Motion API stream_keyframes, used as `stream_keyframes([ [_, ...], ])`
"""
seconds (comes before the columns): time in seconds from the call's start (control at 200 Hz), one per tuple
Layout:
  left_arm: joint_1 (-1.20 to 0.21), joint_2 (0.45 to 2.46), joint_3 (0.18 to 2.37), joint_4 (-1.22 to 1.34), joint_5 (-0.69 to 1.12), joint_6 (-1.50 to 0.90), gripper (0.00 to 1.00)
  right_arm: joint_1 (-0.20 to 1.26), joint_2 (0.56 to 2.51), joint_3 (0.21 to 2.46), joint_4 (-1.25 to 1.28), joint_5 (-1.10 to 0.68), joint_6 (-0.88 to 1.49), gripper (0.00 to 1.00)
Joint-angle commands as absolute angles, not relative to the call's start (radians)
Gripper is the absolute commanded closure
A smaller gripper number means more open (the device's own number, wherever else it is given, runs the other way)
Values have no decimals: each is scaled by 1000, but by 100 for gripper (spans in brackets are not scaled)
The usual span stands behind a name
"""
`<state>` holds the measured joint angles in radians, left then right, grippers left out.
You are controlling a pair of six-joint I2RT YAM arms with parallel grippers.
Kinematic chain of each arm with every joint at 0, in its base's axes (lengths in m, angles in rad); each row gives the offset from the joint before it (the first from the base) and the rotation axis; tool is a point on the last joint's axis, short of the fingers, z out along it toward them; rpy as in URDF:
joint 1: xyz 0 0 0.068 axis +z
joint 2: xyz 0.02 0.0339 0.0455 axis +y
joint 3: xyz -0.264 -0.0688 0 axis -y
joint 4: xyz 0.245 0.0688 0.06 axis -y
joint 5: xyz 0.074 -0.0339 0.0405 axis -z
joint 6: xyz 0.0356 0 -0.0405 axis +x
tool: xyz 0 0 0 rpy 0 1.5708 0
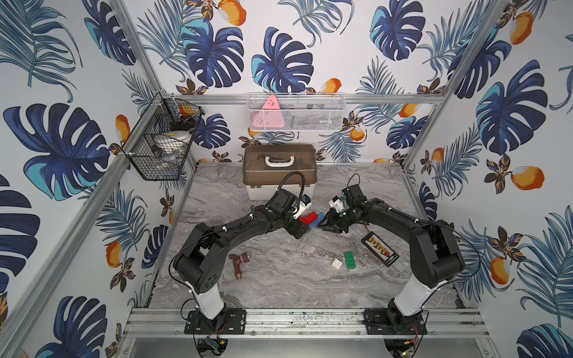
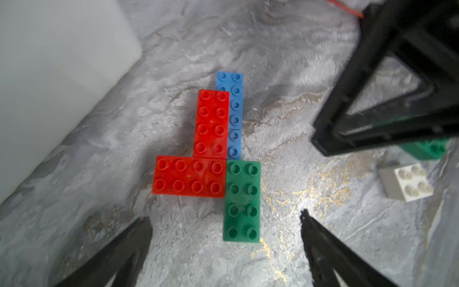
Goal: Assemble a small pinwheel with lego
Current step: Assemble the lego brick with the lego brick, then pick up the lego brick from the center of the board.
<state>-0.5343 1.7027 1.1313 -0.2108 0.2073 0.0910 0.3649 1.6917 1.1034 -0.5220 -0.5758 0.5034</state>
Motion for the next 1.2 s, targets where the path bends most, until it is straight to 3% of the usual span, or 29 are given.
stream_keyframes([
  [0.0, -513, 1643, 1065, -101, 274, -199, 1, 365, 1622, 1068, -764, -375, 405, 60],
  [0.135, -510, 1546, 906, 136, 290, -510, 1, 365, 1557, 1022, -908, -213, 381, 44],
  [0.235, -511, 1519, 880, 122, 248, -638, 1, 362, 1538, 975, -912, -190, 377, 40],
  [0.485, -525, 1523, 897, 39, 173, -592, 1, 367, 1605, 927, -880, -194, 381, 46],
  [0.62, -525, 1520, 869, 67, 164, -616, 1, 371, 1646, 919, -840, -210, 359, 62],
  [0.831, -526, 1567, 825, 124, 167, -704, 4, 442, 1848, 1122, -825, -183, 272, 67],
  [1.031, -525, 1591, 814, 112, 132, -709, 4, 495, 1967, 1313, -831, -155, 207, 65],
  [1.196, -526, 1614, 804, 151, 166, -721, 4, 500, 1917, 1268, -772, -125, 212, 52],
])
